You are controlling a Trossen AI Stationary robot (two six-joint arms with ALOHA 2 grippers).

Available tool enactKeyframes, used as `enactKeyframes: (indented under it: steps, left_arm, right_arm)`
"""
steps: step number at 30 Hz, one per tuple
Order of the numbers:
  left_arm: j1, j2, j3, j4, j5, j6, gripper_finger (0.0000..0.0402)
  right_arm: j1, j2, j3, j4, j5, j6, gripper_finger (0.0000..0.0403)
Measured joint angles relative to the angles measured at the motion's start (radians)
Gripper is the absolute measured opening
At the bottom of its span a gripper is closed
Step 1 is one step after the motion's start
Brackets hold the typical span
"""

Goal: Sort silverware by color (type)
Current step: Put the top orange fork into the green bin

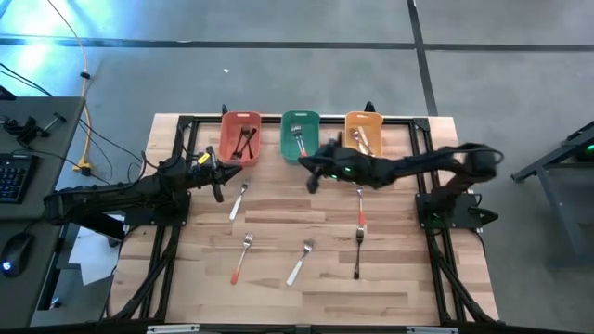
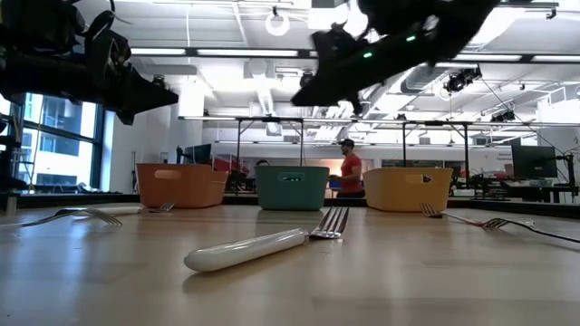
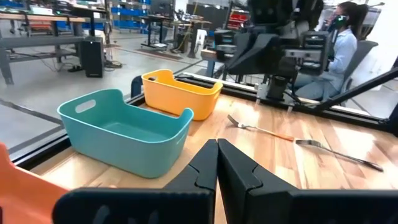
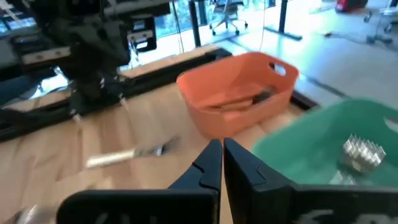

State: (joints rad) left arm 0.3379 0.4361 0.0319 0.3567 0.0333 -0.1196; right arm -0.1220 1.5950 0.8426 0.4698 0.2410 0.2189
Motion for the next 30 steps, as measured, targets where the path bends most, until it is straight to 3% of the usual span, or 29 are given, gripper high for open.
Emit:
enactKeyframes:
  steps: [4, 11, 17, 22, 30]
  left_arm:
    - [-0.023, 0.017, 0.0, -0.002, 0.0, 0.002, 0.0]
    - [-0.083, 0.07, 0.0, -0.002, -0.017, 0.02, 0.0]
    - [-0.099, 0.115, 0.0, -0.002, -0.063, 0.046, 0.0]
    - [-0.099, 0.146, 0.0, -0.018, -0.088, 0.009, 0.0]
    - [-0.099, 0.161, 0.0, -0.031, -0.106, -0.008, 0.0]
  right_arm:
    - [0.062, -0.148, -0.102, -0.119, 0.027, 0.052, 0.0]
    - [0.213, -0.31, -0.17, -0.466, 0.228, 0.205, 0.0]
    - [0.32, -0.336, -0.17, -0.674, 0.3, 0.392, 0.0]
    - [0.346, -0.333, -0.17, -0.843, 0.306, 0.618, 0.0008]
    - [0.347, -0.332, -0.17, -1.076, 0.308, 0.835, 0.0073]
